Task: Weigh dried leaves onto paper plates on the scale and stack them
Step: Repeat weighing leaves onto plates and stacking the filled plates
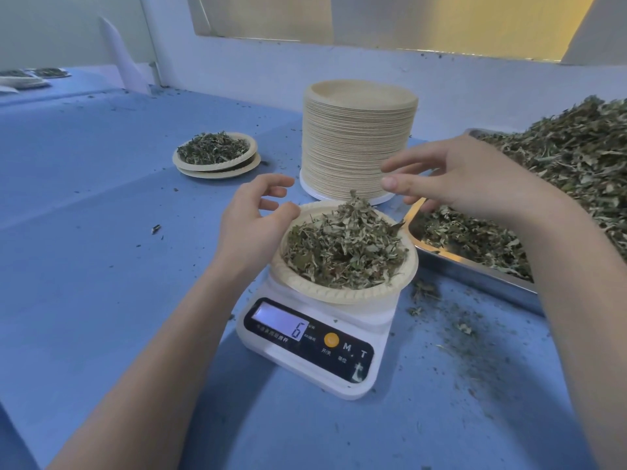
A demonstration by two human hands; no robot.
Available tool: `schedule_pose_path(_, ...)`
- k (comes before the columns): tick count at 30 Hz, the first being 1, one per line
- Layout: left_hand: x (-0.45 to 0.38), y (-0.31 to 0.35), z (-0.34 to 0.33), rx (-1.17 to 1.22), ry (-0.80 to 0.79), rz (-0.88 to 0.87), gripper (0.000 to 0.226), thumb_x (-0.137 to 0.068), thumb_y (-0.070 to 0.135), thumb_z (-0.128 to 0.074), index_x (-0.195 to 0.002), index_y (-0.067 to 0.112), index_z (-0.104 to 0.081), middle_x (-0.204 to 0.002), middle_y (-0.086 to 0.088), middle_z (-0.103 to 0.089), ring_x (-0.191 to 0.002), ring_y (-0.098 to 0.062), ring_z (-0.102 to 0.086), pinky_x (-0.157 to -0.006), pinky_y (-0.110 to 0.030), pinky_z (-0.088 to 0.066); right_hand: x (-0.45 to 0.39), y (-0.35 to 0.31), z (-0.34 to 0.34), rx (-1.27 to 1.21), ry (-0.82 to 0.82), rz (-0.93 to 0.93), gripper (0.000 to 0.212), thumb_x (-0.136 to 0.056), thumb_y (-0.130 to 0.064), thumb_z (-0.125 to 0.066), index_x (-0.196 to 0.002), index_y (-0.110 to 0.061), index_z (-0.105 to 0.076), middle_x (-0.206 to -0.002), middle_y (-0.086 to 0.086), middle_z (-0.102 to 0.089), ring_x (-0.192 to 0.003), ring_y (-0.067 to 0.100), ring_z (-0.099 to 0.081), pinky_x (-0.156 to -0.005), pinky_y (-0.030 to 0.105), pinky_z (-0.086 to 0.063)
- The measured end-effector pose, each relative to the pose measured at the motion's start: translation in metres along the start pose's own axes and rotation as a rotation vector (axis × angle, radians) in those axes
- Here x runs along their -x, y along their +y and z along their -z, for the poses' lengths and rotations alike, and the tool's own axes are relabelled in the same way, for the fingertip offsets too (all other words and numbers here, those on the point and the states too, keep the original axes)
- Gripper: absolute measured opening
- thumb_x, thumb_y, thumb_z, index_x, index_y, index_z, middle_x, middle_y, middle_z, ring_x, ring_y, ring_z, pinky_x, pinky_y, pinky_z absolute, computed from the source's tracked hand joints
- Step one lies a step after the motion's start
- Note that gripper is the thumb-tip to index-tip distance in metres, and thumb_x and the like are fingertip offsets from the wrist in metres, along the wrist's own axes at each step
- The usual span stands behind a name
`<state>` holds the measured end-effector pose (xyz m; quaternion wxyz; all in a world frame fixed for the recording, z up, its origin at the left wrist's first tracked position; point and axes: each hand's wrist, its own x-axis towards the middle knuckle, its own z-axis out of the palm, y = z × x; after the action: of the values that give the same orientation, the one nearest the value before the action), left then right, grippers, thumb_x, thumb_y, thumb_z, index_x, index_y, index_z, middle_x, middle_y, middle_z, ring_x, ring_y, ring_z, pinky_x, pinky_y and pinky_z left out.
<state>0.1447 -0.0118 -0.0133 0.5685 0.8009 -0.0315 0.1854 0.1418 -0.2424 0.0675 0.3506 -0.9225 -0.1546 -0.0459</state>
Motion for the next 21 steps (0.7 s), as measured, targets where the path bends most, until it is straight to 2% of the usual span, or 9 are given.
schedule_pose_path(3,0.000,0.001,0.000,-0.003,-0.008,0.004,0.028,-0.082,0.018,-0.062,-0.105,0.034,-0.062,-0.104,0.013,-0.057,-0.090,-0.003,-0.054,-0.075,-0.021,-0.041,0.001,-0.002,0.000,0.040,-0.036,-0.020,0.043,-0.070,-0.063,-0.061,-0.108,-0.042,-0.063,-0.097,-0.024,-0.064,-0.068,-0.007,-0.065,-0.051,0.006,-0.043)
schedule_pose_path(6,0.001,0.003,0.000,0.013,-0.017,0.026,0.033,-0.072,0.028,-0.062,-0.105,0.034,-0.063,-0.104,0.013,-0.057,-0.088,-0.001,-0.054,-0.075,-0.021,-0.042,0.002,-0.002,0.000,0.118,-0.116,-0.037,0.060,-0.062,-0.074,-0.055,-0.115,-0.046,-0.059,-0.102,-0.028,-0.060,-0.087,-0.006,-0.060,-0.073,0.018,-0.041)
schedule_pose_path(8,0.002,0.003,0.000,0.017,-0.025,0.034,0.036,-0.069,0.030,-0.058,-0.104,0.034,-0.063,-0.104,0.014,-0.057,-0.088,0.000,-0.054,-0.076,-0.022,-0.043,0.002,-0.002,0.000,0.131,-0.146,-0.040,0.065,-0.060,-0.075,-0.055,-0.118,-0.045,-0.058,-0.104,-0.029,-0.059,-0.098,-0.008,-0.054,-0.081,0.024,-0.040)
schedule_pose_path(15,0.000,0.001,0.000,0.005,-0.037,0.040,0.028,-0.076,0.025,-0.061,-0.103,0.034,-0.063,-0.105,0.013,-0.057,-0.087,-0.001,-0.055,-0.075,-0.022,-0.043,0.003,-0.003,0.001,0.129,-0.193,-0.039,0.070,-0.057,-0.078,-0.056,-0.120,-0.047,-0.055,-0.112,-0.025,-0.060,-0.102,-0.004,-0.056,-0.085,0.028,-0.042)
schedule_pose_path(21,0.001,0.003,-0.001,-0.005,-0.048,0.046,0.033,-0.070,0.031,-0.059,-0.103,0.035,-0.062,-0.106,0.012,-0.056,-0.089,-0.001,-0.055,-0.074,-0.022,-0.043,0.004,-0.023,-0.021,0.136,-0.151,0.094,0.055,-0.057,-0.078,-0.058,-0.108,-0.057,-0.060,-0.098,-0.028,-0.063,-0.083,-0.022,-0.052,-0.071,0.008,-0.037)
